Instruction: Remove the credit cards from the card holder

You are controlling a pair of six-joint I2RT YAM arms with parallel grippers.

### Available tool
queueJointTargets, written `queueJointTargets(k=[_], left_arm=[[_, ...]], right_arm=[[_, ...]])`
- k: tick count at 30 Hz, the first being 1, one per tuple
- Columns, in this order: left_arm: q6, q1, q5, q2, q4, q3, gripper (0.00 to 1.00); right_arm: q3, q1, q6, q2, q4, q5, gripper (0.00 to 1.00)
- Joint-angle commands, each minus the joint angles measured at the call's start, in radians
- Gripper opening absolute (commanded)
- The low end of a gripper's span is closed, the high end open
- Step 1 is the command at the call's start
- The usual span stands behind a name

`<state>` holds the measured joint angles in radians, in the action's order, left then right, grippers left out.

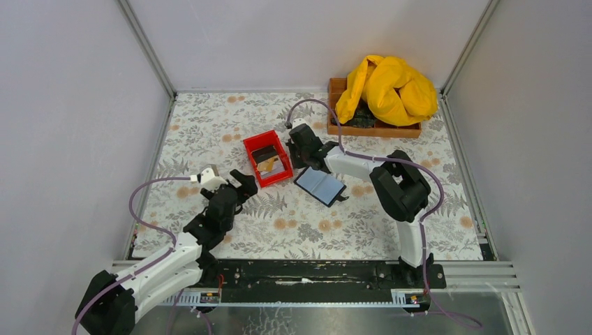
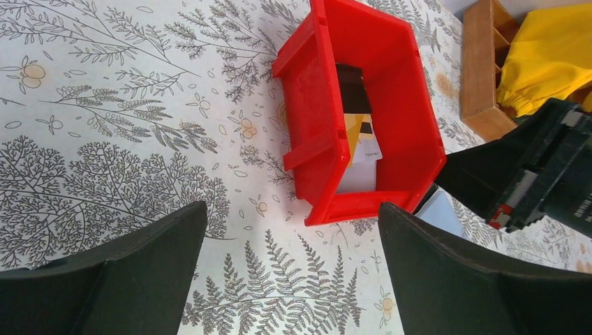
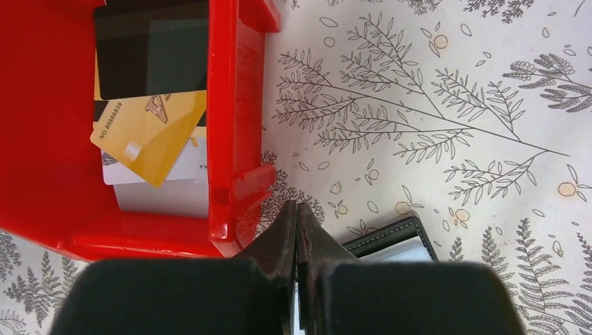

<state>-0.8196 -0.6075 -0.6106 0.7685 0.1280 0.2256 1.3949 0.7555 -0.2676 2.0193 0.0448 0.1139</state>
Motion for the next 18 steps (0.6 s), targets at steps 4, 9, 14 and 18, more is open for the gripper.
queueJointTargets(k=[4, 9, 14, 18], left_arm=[[0.013, 0.008, -0.03, -0.035, 0.065, -0.002, 1.0], [0.013, 0.008, -0.019, -0.025, 0.079, -0.002, 1.0], [0.013, 0.008, -0.014, -0.019, 0.082, -0.001, 1.0], [0.016, 0.008, -0.011, -0.034, 0.084, -0.005, 1.0]], right_arm=[[0.004, 0.005, -0.008, -0.028, -0.032, -0.089, 0.0], [-0.094, 0.006, -0.052, -0.095, -0.115, -0.19, 0.0], [-0.132, 0.012, -0.068, -0.135, -0.143, -0.241, 0.0], [-0.195, 0.017, -0.075, -0.176, -0.237, -0.326, 0.0]])
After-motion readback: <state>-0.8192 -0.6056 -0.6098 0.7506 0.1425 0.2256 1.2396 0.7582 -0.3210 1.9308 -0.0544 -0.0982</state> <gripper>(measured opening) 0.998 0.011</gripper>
